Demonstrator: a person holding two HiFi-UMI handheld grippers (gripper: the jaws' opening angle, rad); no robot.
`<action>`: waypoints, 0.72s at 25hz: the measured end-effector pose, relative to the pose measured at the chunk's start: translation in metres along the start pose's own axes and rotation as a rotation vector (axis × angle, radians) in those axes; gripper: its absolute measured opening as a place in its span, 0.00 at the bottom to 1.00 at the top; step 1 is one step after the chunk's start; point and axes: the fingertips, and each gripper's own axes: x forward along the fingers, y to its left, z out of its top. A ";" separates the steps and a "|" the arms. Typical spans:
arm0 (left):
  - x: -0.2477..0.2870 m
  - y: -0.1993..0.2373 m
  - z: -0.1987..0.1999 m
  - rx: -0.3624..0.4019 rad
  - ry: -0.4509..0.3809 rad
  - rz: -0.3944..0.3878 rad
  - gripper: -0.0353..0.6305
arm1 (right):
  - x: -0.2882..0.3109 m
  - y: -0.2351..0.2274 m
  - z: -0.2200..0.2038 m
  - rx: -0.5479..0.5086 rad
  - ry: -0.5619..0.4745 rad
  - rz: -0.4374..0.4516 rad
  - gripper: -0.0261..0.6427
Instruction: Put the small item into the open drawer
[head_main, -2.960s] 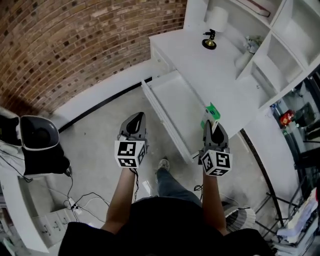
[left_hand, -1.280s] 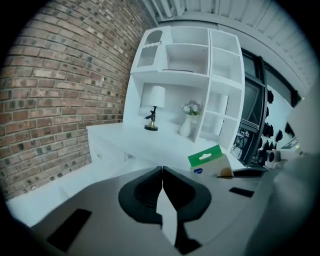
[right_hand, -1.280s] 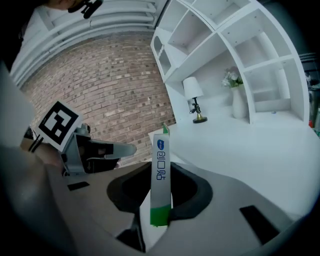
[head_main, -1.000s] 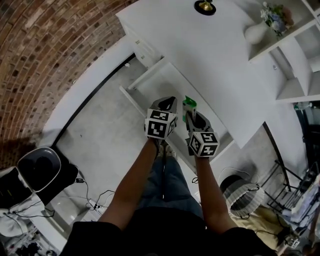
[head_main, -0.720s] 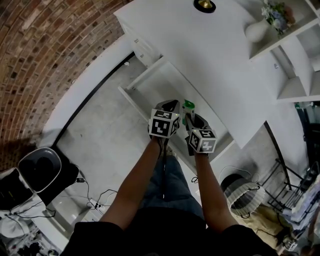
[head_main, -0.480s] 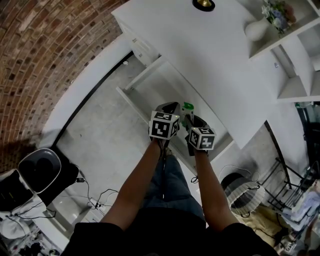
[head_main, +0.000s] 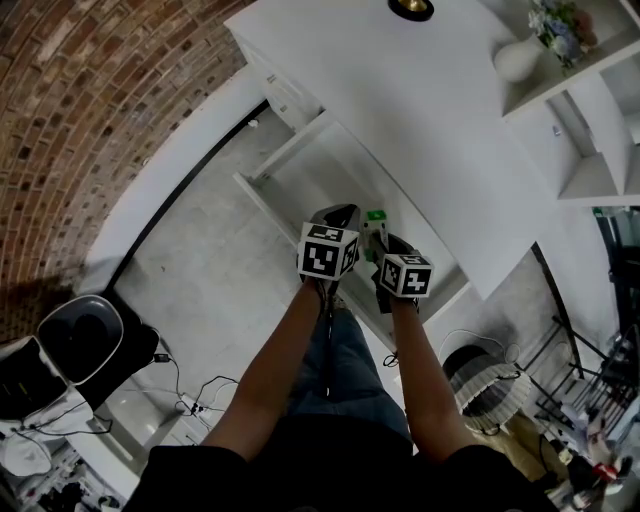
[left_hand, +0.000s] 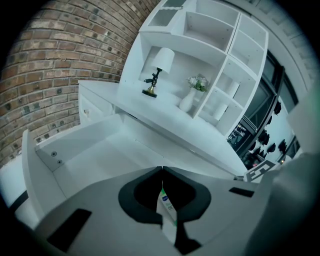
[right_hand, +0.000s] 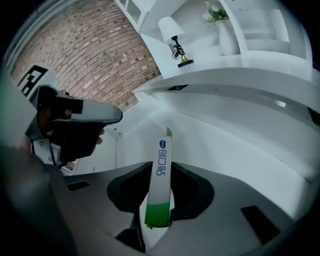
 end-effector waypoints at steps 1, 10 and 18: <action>0.000 0.000 0.000 0.000 0.000 0.000 0.09 | 0.000 -0.001 0.000 -0.012 0.001 -0.010 0.18; 0.000 0.004 -0.003 0.000 0.007 0.008 0.09 | -0.001 -0.016 -0.003 -0.120 0.039 -0.117 0.35; -0.001 0.007 -0.003 -0.006 0.001 0.007 0.09 | -0.005 -0.023 -0.004 -0.120 0.039 -0.169 0.51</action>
